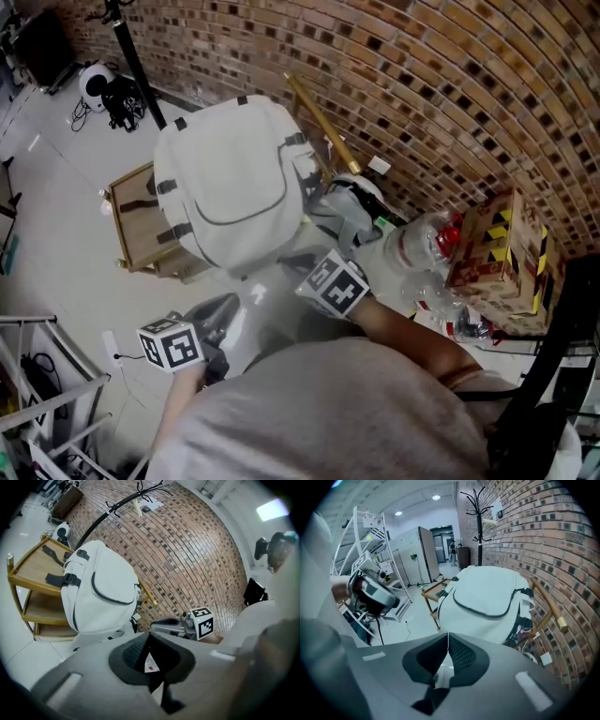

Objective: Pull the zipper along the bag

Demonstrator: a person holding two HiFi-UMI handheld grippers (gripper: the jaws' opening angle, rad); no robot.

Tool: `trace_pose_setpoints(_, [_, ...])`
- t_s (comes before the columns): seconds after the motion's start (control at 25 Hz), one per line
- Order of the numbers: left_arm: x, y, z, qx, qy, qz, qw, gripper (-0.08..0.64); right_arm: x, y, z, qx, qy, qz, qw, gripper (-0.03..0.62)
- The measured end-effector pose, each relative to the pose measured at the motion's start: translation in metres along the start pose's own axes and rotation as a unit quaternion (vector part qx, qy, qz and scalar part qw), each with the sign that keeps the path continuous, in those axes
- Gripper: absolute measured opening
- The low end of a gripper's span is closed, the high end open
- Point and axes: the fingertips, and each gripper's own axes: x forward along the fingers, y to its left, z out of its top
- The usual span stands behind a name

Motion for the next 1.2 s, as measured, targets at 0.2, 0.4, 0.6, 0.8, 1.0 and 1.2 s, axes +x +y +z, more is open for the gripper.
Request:
trace_pose_setpoints(0.2, [-0.016,-0.023,-0.042,-0.001,-0.007,0.010,0.9999,0.000,-0.018,0.049,-0.033,0.019,0.006,0.060,0.998,0.002])
trace_pose_setpoints(0.4, [-0.014,-0.052,-0.099,-0.009,-0.012,0.023,0.9996,0.000,-0.044,0.094,-0.075,0.020,-0.001,0.116,0.993,0.002])
trace_pose_setpoints(0.6, [0.019,-0.117,-0.193,0.002,0.011,0.013,0.9999,0.000,-0.100,0.128,-0.159,0.037,-0.027,0.131,0.990,0.002])
trace_pose_setpoints(0.8, [0.047,-0.194,-0.299,0.013,0.033,0.009,0.9993,0.000,-0.172,0.139,-0.259,0.033,-0.029,0.108,0.993,0.002])
trace_pose_setpoints(1.0, [0.031,-0.237,-0.330,0.017,0.017,0.033,0.9992,0.000,-0.231,0.158,-0.276,0.054,-0.103,0.122,0.986,0.002])
trace_pose_setpoints(1.2, [0.019,-0.260,-0.341,0.033,-0.008,0.050,0.9982,0.000,-0.255,0.187,-0.286,0.042,-0.119,0.148,0.981,0.002])
